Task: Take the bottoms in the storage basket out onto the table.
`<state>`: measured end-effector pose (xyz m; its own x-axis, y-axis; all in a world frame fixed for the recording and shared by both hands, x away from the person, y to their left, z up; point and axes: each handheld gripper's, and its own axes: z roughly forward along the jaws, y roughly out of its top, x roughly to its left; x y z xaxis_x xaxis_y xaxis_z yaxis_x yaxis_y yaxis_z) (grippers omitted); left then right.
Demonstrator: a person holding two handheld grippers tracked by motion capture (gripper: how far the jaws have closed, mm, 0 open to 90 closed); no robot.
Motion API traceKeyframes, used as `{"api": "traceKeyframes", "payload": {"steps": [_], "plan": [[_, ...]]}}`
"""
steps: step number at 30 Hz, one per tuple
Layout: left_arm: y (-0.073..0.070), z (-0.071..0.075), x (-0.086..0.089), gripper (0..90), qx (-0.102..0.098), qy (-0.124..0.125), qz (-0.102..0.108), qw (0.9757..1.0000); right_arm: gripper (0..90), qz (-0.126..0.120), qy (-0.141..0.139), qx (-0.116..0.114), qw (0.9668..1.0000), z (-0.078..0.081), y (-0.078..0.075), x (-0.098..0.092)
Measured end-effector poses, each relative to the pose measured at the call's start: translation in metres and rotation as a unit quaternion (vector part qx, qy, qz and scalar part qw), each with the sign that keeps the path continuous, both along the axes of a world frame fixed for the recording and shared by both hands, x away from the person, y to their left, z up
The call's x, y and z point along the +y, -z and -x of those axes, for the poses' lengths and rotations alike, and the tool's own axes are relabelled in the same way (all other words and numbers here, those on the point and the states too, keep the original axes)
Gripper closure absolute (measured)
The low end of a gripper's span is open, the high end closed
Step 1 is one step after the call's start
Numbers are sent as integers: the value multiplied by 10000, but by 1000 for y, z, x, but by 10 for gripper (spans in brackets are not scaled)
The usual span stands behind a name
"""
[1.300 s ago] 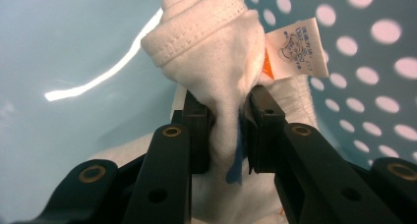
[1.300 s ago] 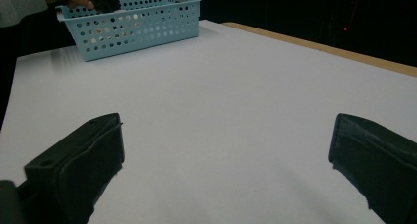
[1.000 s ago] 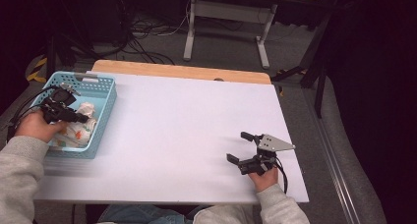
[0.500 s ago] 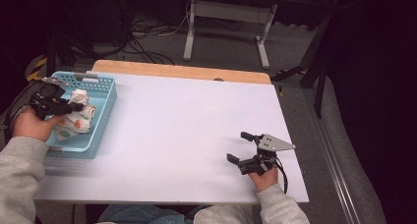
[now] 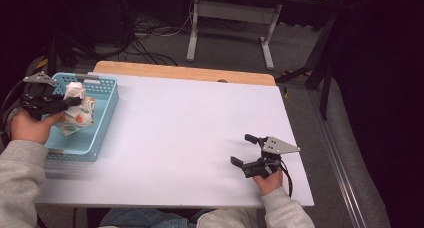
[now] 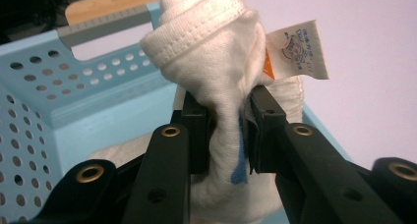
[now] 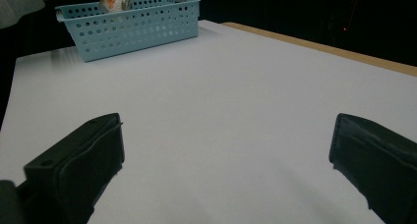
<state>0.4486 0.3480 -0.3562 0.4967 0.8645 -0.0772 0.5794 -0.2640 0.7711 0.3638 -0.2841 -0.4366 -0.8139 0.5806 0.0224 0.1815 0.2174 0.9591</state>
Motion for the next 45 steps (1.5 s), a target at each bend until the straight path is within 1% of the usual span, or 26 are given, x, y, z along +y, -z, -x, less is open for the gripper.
{"api": "traceKeyframes", "payload": {"steps": [5,8,10,14,17,20,22,25,27,29,33,34,36,38,39,42,45], "plan": [[-5,5,5,736,-239,-71,258,9994,9,2,2,-5,10000,0,0,0],[-8,8,7,736,-413,-68,367,9984,9,2,-4,-6,10000,0,0,0],[-9,9,8,736,-489,-60,425,9979,9,1,-3,-4,10000,0,0,0],[-12,13,9,735,-663,-55,614,9959,9,5,-5,-3,10000,0,0,0],[-15,16,9,735,-777,-46,699,9945,9,2,-4,-7,10000,0,0,0],[-18,19,9,735,-917,-25,839,9922,9,3,-8,-8,10000,0,0,0],[-19,20,8,734,-969,-29,909,9911,9,1,-8,-7,10000,0,0,0],[-22,23,7,734,-1049,-11,935,9901,9,6,0,-9,10000,0,0,0],[-23,24,5,734,-1124,7,964,9890,9,5,-8,-7,10000,0,0,0],[-25,26,4,734,-1164,26,1027,9879,9,3,-8,-7,10000,0,0,0],[-29,28,1,733,-1248,57,1070,9864,9,5,-9,-7,10000,0,0,0],[-29,28,0,733,-1254,79,1080,9862,9,4,-12,-7,10000,0,0,0],[-31,29,-2,733,-1252,109,1049,9865,9,3,-10,-8,10000,0,0,0],[-34,30,-4,734,-1300,129,1068,9857,9,4,-11,-7,10000,0,0,0],[-35,30,-5,733,-1336,137,1097,9849,9,4,-11,-7,10000,0,0,0],[-39,32,-8,733,-1367,184,1159,9836,9,6,-9,-6,10000,0,0,0],[-43,33,-14,733,-1422,260,1177,9825,9,6,-12,-9,10000,0,0,0]]}}
